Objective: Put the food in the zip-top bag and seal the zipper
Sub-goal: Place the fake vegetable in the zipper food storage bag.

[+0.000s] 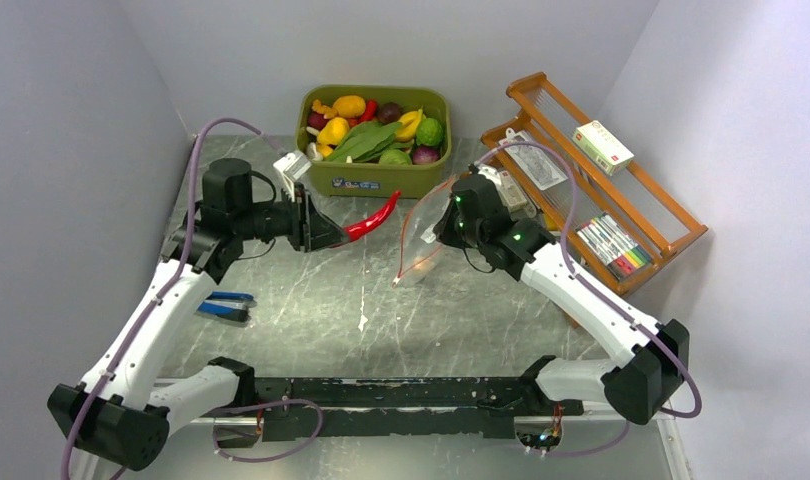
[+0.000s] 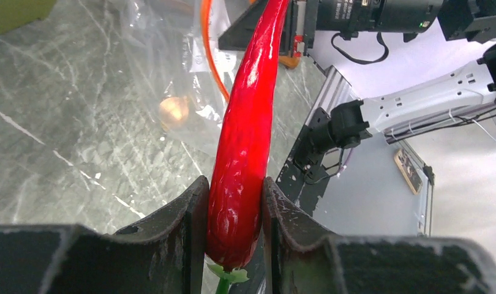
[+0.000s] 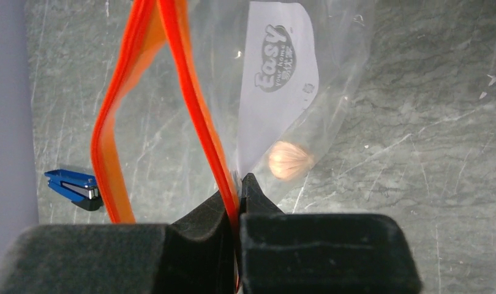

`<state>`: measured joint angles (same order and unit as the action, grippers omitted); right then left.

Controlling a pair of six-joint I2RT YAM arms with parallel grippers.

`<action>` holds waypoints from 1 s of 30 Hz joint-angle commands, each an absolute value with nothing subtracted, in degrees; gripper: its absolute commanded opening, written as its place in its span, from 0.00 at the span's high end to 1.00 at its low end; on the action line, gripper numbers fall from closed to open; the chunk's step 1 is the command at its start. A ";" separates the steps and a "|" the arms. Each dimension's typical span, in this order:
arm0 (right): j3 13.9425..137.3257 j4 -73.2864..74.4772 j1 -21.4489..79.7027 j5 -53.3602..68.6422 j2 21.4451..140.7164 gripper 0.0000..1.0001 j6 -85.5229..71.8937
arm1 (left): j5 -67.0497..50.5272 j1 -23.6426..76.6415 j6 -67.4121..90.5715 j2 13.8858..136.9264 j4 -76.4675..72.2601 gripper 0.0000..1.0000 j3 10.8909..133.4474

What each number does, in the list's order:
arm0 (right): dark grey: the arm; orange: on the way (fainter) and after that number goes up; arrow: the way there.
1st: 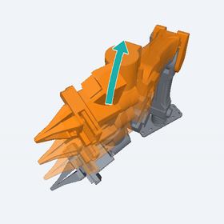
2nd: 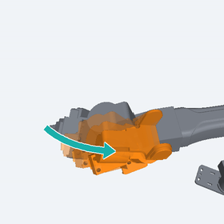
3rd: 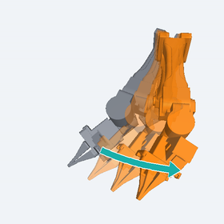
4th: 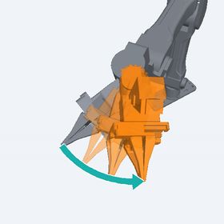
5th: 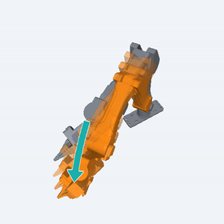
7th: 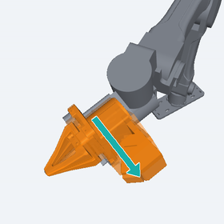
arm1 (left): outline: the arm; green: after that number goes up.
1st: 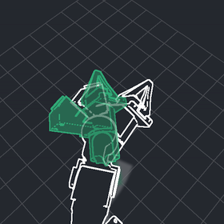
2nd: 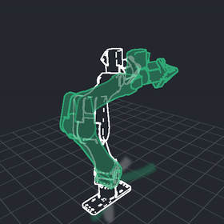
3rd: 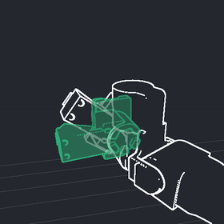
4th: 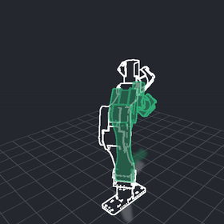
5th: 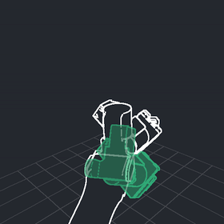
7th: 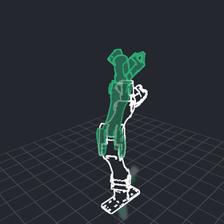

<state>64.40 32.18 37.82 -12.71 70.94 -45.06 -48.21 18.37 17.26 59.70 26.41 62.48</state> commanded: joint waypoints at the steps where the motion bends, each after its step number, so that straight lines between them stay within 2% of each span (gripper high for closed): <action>1: 67.46 31.70 37.71 -13.54 72.09 1.00 -44.41 | -49.75 21.38 18.19 62.02 24.75 0.84 63.35; 8: 70.00 31.21 37.71 -12.00 72.31 1.00 -43.91 | -38.86 28.89 16.50 67.50 29.17 0.87 69.12; 15: 69.72 29.27 37.71 -8.98 72.58 1.00 -42.83 | -31.57 32.98 13.90 74.02 34.61 0.85 73.80; 18: 69.49 28.82 37.72 -8.43 72.46 1.00 -43.51 | -26.66 34.32 13.80 76.55 37.48 0.90 76.24; 25: 71.31 29.07 37.84 -6.66 73.80 1.00 -42.38 | -13.60 37.29 14.11 82.84 44.85 0.91 83.35; 30: 72.10 28.33 37.82 -5.17 75.09 1.00 -42.69 | -13.58 38.23 16.26 84.22 42.00 0.92 84.42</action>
